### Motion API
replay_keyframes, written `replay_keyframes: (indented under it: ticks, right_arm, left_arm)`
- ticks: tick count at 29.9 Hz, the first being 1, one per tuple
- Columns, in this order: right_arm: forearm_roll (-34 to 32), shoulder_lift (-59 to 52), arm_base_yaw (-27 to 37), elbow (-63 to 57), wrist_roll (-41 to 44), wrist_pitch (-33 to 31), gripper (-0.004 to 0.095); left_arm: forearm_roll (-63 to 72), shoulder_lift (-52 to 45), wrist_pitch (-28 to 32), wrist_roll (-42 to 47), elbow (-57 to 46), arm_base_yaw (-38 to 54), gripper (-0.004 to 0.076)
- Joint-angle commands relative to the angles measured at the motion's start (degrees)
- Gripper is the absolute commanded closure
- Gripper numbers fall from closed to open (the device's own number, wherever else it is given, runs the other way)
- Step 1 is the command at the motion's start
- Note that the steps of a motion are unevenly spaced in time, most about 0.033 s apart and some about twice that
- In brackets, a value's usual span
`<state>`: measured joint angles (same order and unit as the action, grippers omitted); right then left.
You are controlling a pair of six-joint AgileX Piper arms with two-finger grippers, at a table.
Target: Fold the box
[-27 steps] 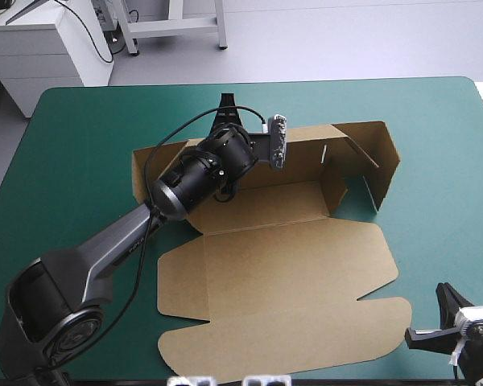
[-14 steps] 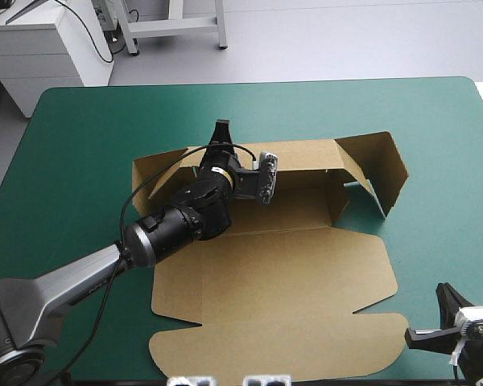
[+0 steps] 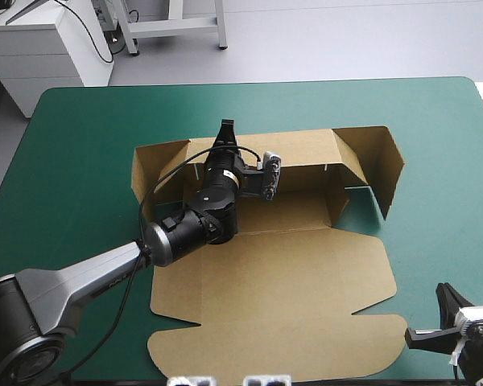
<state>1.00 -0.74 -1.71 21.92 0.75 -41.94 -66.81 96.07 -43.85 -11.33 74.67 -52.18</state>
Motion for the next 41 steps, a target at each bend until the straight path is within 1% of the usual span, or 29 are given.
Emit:
replay_keyframes:
  ticks: [1,4,6,10,11,17,22,24,28,33,38,41]
  right_arm:
    - [-0.1,-1.1,0.4,1.6,0.0,4.8,0.0909]
    - [-0.1,0.9,0.4,2.1,1.1,5.2,0.0909]
    - [-0.1,4.1,0.4,3.8,2.6,5.1,0.0909]
    - [0.0,14.8,0.4,10.5,2.6,5.1,0.0914]
    - [0.0,18.4,0.4,13.0,2.6,5.1,0.0926]
    - [-0.2,40.2,0.4,29.9,1.0,5.6,0.0928]
    - [0.0,59.6,0.4,45.5,-0.3,4.6,0.0928]
    - [1.0,66.3,0.4,51.8,-1.6,2.4,0.0928]
    - [5.7,80.1,0.4,65.1,-5.4,-3.2,0.0928]
    - [10.4,95.5,0.4,82.5,-7.5,-10.5,0.0928]
    - [10.8,106.9,0.4,97.3,-7.1,-19.6,0.0928]
    - [10.8,112.2,0.4,104.3,-6.2,-24.1,0.0928]
  left_arm:
    - [-0.1,-1.8,0.1,0.5,0.9,-0.4,0.0732]
    - [0.0,-1.8,-1.0,0.5,0.9,-0.5,0.0732]
    - [0.0,-1.8,-1.9,0.5,0.9,-0.5,0.0732]
    - [0.3,-1.8,-2.5,0.5,0.9,-0.5,0.0732]
    - [0.6,-1.8,-2.5,0.5,0.9,-0.5,0.0732]
    - [1.2,-1.8,-2.2,0.5,0.9,-0.5,0.0732]
    - [1.2,-1.8,-2.2,0.7,0.9,-0.5,0.0732]
    - [1.2,-1.8,-2.2,0.7,0.9,-0.5,0.0732]
    - [1.2,-1.8,-2.2,0.7,0.9,-0.5,0.0732]
    - [1.3,-1.8,-2.2,0.0,0.9,-0.5,0.0732]
    - [1.3,-1.8,-2.2,-0.3,0.9,-0.5,0.0732]
    - [1.3,-1.8,-2.2,-0.3,0.9,-0.5,0.0732]
